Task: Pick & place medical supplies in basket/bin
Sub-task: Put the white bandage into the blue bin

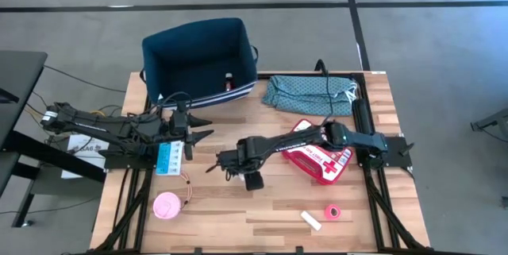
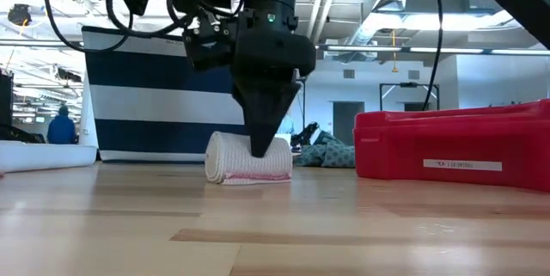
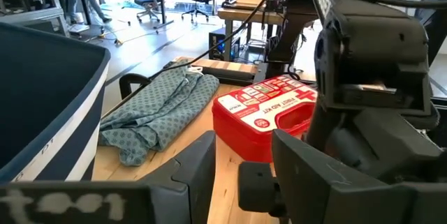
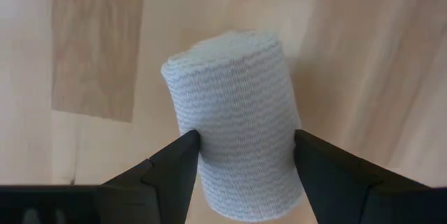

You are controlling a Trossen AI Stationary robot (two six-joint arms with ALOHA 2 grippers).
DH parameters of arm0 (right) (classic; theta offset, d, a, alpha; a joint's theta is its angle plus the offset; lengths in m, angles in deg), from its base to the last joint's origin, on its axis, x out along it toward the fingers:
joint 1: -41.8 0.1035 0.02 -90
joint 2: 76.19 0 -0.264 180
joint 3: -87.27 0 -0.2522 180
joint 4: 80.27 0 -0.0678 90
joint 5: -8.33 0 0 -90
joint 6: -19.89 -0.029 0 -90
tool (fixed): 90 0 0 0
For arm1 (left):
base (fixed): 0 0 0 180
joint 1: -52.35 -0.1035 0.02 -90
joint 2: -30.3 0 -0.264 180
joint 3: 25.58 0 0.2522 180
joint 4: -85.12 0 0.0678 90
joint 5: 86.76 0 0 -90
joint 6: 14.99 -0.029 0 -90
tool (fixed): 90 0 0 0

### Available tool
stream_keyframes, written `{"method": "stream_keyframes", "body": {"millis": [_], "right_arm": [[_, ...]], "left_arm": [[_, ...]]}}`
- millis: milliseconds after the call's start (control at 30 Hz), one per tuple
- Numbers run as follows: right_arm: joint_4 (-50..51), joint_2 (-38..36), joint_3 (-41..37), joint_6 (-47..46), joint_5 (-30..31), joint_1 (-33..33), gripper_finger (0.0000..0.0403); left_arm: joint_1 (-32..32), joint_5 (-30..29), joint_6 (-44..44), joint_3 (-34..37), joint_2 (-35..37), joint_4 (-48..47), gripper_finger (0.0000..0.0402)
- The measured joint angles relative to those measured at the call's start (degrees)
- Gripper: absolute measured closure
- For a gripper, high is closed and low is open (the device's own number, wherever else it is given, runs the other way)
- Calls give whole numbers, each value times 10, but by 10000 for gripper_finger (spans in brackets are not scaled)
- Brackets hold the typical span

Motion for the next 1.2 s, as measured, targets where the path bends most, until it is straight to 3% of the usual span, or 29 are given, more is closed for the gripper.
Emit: {"method": "stream_keyframes", "body": {"millis": [200,500,833,933,1200], "right_arm": [[-3,0,-8,-53,0,1,180],[-22,-2,-37,-27,-27,0,195],[-59,-2,-37,-48,-31,-6,318],[3,-1,-13,-58,-21,-7,337],[193,-1,102,-64,116,-10,326]], "left_arm": [[0,0,0,0,0,-1,272],[0,0,-8,0,0,-1,272],[0,-1,-27,0,0,9,272],[0,0,-47,0,11,45,272],[0,-30,-151,-1,65,96,272]]}}
